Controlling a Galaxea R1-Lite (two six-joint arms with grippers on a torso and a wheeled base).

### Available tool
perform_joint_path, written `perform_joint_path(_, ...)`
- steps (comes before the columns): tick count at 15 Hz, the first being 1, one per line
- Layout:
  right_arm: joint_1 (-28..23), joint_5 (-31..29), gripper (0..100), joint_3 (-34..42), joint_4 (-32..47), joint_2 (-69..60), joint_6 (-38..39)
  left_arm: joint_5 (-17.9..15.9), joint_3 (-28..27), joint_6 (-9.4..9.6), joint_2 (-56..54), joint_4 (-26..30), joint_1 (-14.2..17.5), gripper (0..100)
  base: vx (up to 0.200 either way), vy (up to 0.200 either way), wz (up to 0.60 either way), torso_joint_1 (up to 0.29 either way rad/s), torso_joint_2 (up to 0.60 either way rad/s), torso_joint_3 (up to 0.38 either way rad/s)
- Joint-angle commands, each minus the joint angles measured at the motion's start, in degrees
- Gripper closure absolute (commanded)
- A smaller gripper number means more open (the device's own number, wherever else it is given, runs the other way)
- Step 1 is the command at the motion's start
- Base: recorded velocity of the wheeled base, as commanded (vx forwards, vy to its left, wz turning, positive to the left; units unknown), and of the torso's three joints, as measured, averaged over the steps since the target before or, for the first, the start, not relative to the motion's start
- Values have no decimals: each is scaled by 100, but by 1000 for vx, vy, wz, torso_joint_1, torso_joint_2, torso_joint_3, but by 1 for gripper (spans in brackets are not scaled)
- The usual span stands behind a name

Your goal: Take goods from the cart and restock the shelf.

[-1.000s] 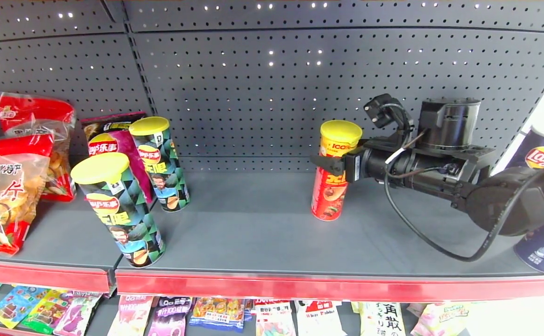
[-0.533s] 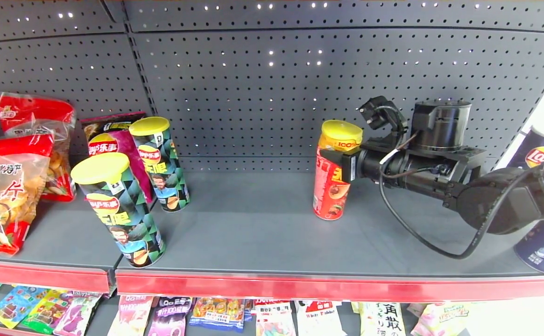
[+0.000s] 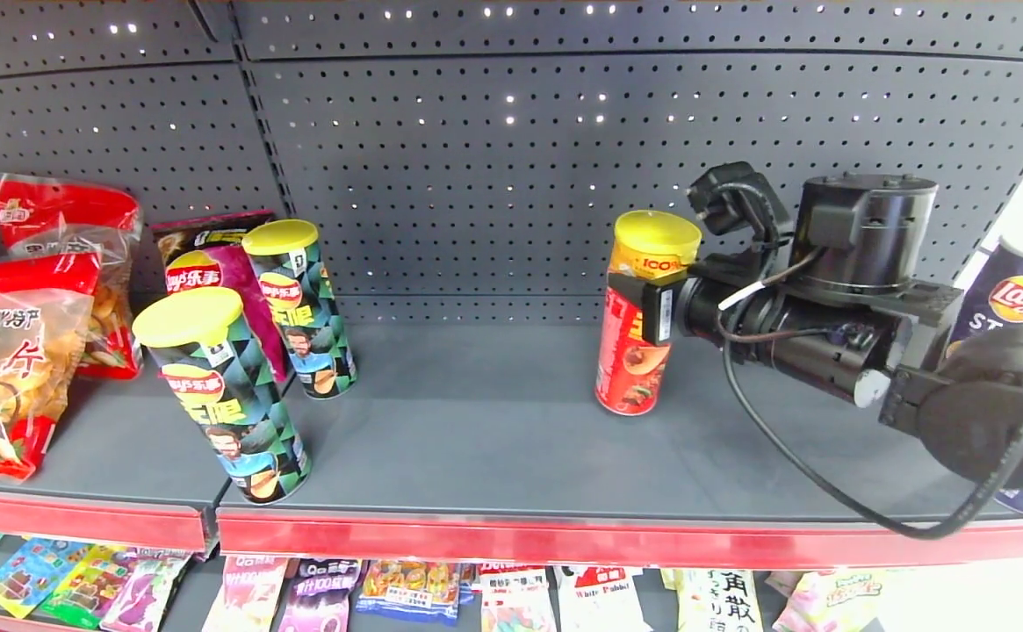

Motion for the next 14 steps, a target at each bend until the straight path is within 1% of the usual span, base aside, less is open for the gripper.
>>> perform_joint_path(1, 244, -252, 100, 336, -3, -396, 45, -2, 14, -3, -11, -3, 1, 100, 0, 0, 0, 0, 0, 0)
perform_joint_path(2, 323, -358, 100, 459, -3, -476, 71, 7, 23, -3, -20, -3, 1, 100, 0, 0, 0, 0, 0, 0)
perform_joint_path(4, 710, -701, 100, 635, -3, -669, 414, 7, 49, 6, -29, -3, 1, 100, 0, 0, 0, 0, 0, 0)
perform_joint_path(5, 824, -920, 100, 635, -3, -660, 493, 7, 49, -3, -29, -3, 1, 100, 0, 0, 0, 0, 0, 0)
perform_joint_path(6, 991, -1290, 100, 635, -3, -651, 537, -2, 49, -3, -29, -3, 1, 100, 0, 0, 0, 0, 0, 0)
perform_joint_path(7, 1070, -1413, 100, 661, -3, -651, 546, 7, 49, -3, -29, -3, 1, 100, 0, 0, 0, 0, 0, 0)
perform_joint_path(9, 1141, -1474, 100, 714, -3, -660, 537, 7, 49, -3, -38, -3, 1, 100, 0, 0, 0, 0, 0, 0)
perform_joint_path(12, 1413, -2397, 100, 670, -12, -458, 537, 7, 58, -3, -46, -3, 1, 100, 0, 0, 0, 0, 0, 0)
perform_joint_path(14, 1624, -2467, 100, 767, -3, -458, 537, 7, 58, -3, -46, -3, 1, 100, 0, 0, 0, 0, 0, 0)
